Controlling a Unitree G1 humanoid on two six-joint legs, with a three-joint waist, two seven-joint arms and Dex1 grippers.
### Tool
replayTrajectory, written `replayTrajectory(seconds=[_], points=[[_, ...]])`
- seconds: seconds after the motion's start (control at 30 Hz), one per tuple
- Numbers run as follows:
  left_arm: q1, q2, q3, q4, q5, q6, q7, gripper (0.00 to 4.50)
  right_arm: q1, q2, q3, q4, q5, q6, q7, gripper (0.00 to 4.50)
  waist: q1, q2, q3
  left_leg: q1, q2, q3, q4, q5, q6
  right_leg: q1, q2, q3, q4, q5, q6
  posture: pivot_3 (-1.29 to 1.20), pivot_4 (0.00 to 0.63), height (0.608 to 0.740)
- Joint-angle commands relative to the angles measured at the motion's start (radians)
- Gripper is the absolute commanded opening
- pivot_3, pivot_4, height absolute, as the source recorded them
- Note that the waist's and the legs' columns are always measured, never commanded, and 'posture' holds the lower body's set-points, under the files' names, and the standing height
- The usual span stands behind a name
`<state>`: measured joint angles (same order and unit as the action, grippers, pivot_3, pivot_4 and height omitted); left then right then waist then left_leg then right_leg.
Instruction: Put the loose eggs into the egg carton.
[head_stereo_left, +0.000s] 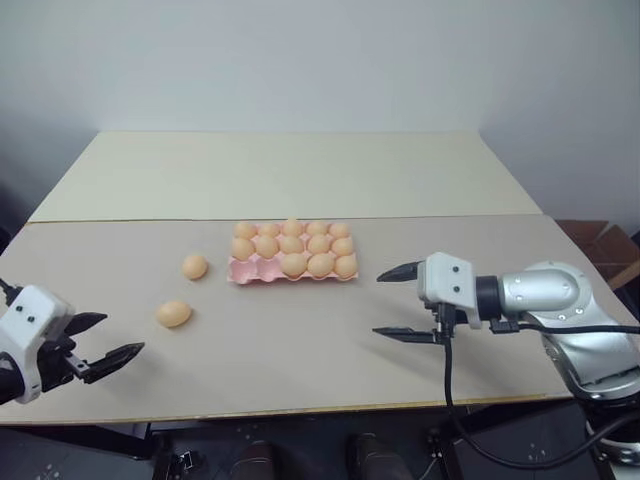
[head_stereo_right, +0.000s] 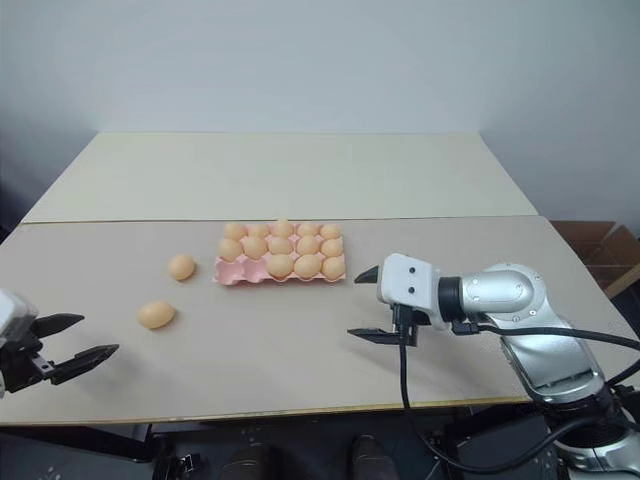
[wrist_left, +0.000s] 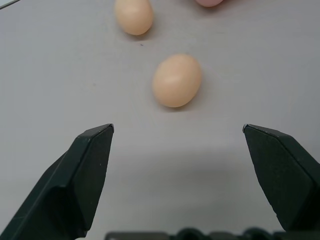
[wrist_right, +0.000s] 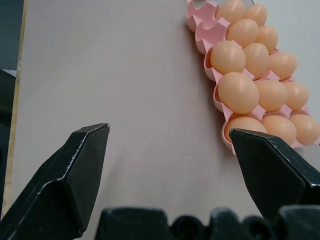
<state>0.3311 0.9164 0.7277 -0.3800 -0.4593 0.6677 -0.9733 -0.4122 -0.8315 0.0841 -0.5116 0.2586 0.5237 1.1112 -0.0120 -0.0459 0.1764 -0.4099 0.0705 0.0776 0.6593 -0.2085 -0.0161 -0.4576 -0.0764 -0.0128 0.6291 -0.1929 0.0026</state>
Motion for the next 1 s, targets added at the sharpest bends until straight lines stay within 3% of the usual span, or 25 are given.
replayTrajectory(seconds=[0.03,0.43,0.73,0.83,1.0], points=[[-0.030,0.011,-0.015,-0.004,-0.001,-0.025,0.009,4.50,0.001,-0.007,-0.032,-0.041,0.023,0.023,-0.037,4.48,0.001,0.000,0.000,0.000,0.000,0.000,0.000,0.000,0.000,0.000,0.000,0.000,0.000,0.000,0.000,0.00,0.150,0.740],[-0.406,-0.055,-0.440,0.286,0.132,-0.162,0.086,4.50,0.034,0.004,-0.041,-0.098,0.054,0.090,-0.142,4.48,0.011,-0.001,0.000,-0.002,-0.001,0.000,0.000,0.004,0.007,0.000,0.000,0.001,0.000,0.000,0.000,0.00,0.150,0.740],[-0.523,-0.067,-0.561,0.431,0.177,-0.172,0.070,4.50,0.049,-0.025,-0.083,-0.136,0.080,0.137,-0.196,4.48,0.012,-0.001,-0.001,-0.003,-0.001,-0.001,0.001,0.005,0.008,0.000,0.001,0.000,0.000,0.001,0.001,0.00,0.150,0.740],[-0.511,-0.048,-0.562,0.419,0.175,-0.154,0.054,3.90,0.058,-0.027,-0.075,-0.142,0.078,0.136,-0.211,4.50,0.012,-0.001,-0.001,-0.003,-0.001,-0.001,0.001,0.005,0.008,0.000,0.001,0.000,0.000,0.001,0.001,0.00,0.150,0.740],[-0.497,-0.028,-0.565,0.406,0.181,-0.147,0.047,2.27,0.053,-0.023,-0.058,-0.134,0.068,0.127,-0.227,4.50,0.012,-0.001,-0.001,-0.003,-0.001,-0.001,0.001,0.005,0.008,0.000,0.001,0.000,0.000,0.001,0.001,0.00,0.150,0.740]])
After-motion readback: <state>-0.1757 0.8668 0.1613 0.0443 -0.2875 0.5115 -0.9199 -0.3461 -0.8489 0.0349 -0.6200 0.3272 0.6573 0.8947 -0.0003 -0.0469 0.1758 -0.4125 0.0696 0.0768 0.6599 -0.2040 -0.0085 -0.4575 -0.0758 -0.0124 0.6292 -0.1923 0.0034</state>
